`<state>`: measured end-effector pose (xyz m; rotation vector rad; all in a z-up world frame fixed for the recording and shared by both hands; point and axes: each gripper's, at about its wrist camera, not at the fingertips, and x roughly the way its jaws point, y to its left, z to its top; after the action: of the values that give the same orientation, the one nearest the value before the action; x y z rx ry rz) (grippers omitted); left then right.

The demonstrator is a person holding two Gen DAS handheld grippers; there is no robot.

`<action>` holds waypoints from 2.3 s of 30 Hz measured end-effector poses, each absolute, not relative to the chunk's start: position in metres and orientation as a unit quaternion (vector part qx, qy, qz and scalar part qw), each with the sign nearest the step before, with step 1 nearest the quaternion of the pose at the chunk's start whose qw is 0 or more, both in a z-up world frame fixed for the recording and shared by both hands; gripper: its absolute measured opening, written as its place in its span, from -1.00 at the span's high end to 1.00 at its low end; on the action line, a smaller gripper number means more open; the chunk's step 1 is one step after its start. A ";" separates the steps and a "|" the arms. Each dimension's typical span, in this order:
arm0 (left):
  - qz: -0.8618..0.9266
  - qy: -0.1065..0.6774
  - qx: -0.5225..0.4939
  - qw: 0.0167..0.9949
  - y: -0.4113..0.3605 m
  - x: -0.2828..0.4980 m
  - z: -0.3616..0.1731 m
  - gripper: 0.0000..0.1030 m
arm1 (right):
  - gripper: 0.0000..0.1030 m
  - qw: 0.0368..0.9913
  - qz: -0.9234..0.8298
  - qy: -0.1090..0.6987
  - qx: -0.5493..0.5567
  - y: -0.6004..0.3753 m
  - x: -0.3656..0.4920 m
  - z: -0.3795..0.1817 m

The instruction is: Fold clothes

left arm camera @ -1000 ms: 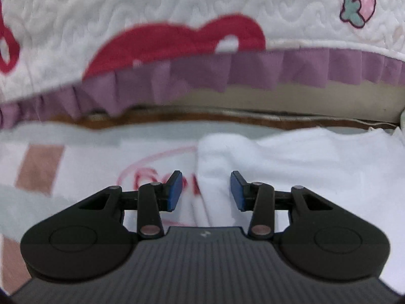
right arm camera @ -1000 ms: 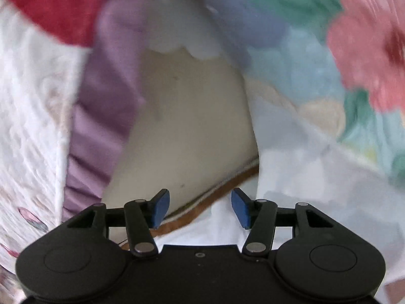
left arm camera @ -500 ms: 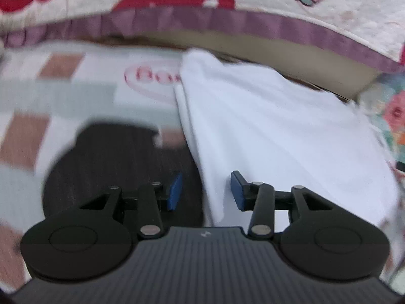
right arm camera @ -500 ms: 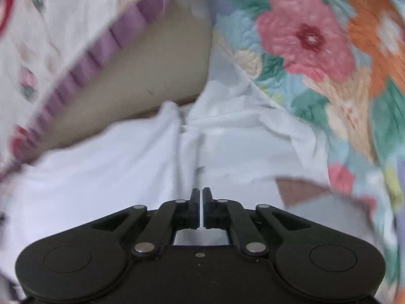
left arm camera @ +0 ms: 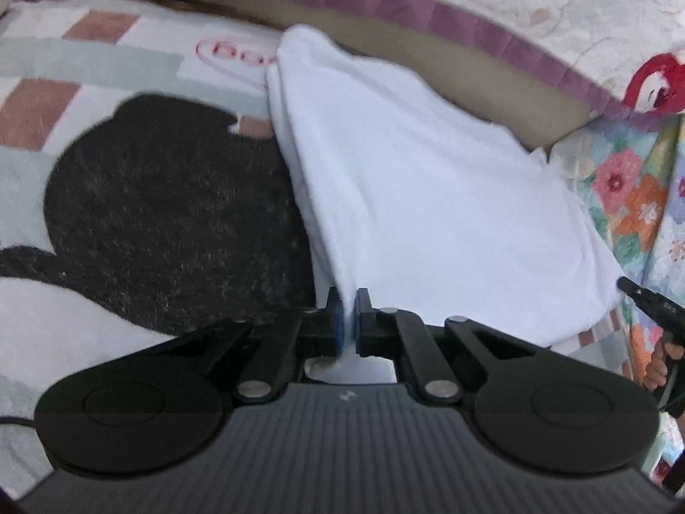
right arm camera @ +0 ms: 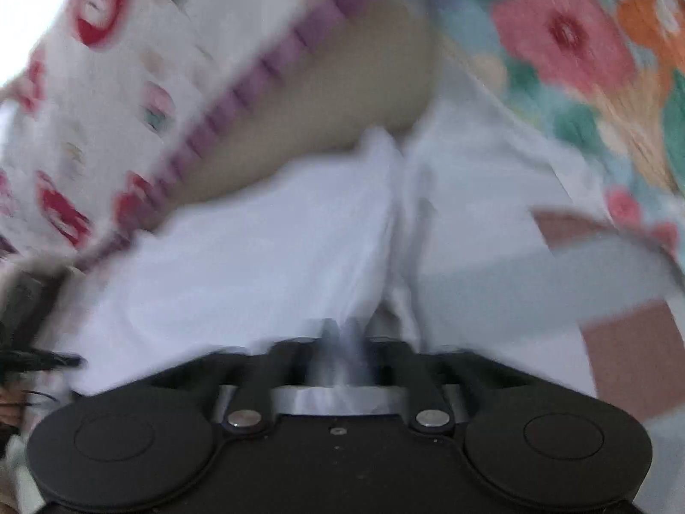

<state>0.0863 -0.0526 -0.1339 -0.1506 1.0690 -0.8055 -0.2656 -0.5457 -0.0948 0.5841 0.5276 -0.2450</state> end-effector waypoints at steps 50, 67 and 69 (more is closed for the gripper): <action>-0.284 0.527 -0.147 0.788 -0.086 0.028 -0.134 -0.04 | -0.30 0.758 -0.325 0.090 0.558 -0.521 -0.274 -0.141; -0.195 0.513 -0.182 0.816 -0.053 0.004 -0.135 0.71 | 0.88 0.816 -0.317 0.157 0.457 -0.522 -0.283 -0.128; -0.186 0.503 -0.184 0.823 -0.045 0.010 -0.136 0.69 | 0.82 0.817 -0.314 0.152 0.459 -0.522 -0.286 -0.129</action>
<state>0.0099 -0.0455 -0.1365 -0.3913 1.0705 -0.3964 -0.2855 -0.5219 -0.1290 0.9779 0.3245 -0.6694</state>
